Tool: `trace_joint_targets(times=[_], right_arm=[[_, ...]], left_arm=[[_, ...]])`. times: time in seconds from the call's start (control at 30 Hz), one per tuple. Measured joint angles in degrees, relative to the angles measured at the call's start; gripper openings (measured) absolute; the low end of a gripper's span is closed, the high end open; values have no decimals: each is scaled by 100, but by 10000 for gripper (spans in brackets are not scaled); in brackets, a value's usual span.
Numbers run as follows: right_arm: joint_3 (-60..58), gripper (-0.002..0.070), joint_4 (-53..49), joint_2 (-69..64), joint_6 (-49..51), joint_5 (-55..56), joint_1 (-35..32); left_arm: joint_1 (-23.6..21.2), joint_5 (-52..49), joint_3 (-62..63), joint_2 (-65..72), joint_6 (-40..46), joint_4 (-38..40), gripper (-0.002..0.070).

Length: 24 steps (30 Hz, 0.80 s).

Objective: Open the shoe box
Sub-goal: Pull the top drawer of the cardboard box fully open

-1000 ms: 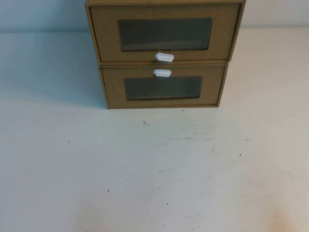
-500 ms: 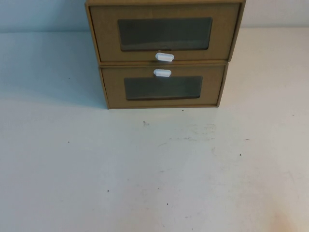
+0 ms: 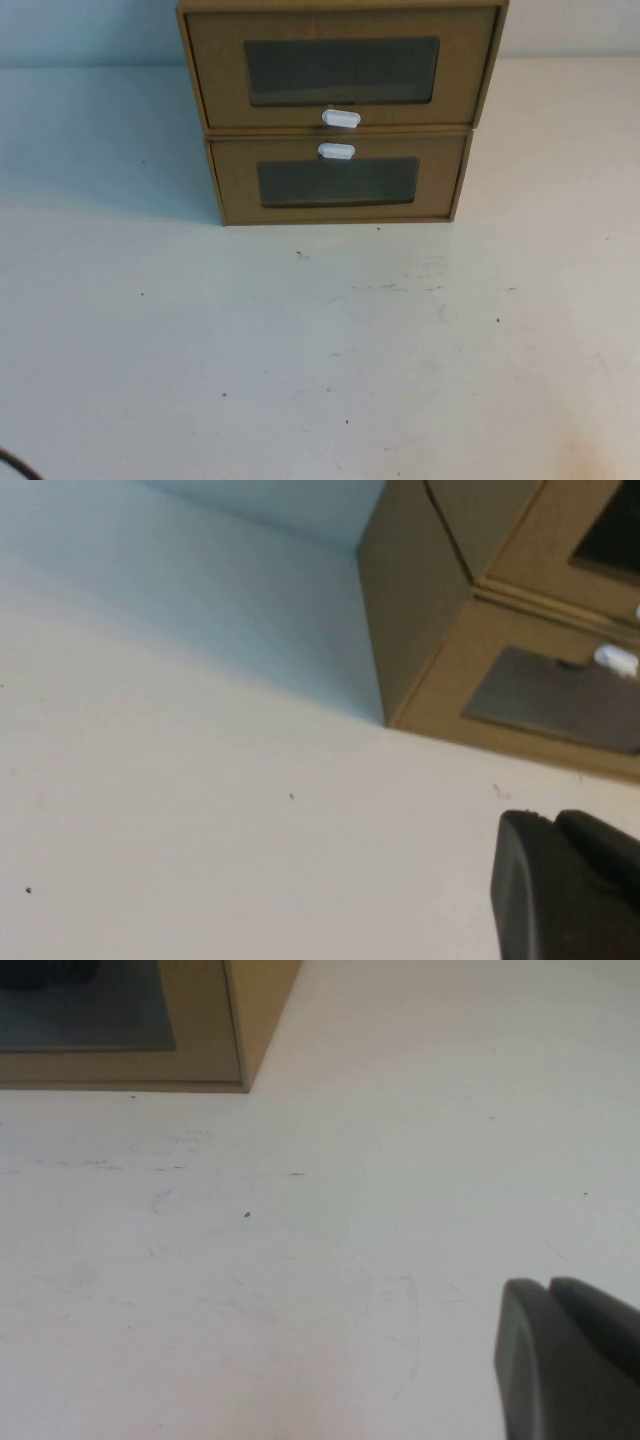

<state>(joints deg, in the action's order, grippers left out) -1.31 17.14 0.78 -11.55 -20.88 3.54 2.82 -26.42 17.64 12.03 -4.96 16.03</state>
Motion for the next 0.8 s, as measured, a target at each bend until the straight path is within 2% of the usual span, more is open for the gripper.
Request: trace_joint_targets(times=[0.13,0.37,0.8], right_arm=[[0,-14,0,0,0,0,0],[0,-14,0,0,0,0,0],[0,-14,0,0,0,0,0]], left_arm=[[0,-881,1110,1263,1013,389,-4],[0,-1557,2496,2802,3375,2039,-4],[0,-2509,5836,6101,4911,3355,-4]])
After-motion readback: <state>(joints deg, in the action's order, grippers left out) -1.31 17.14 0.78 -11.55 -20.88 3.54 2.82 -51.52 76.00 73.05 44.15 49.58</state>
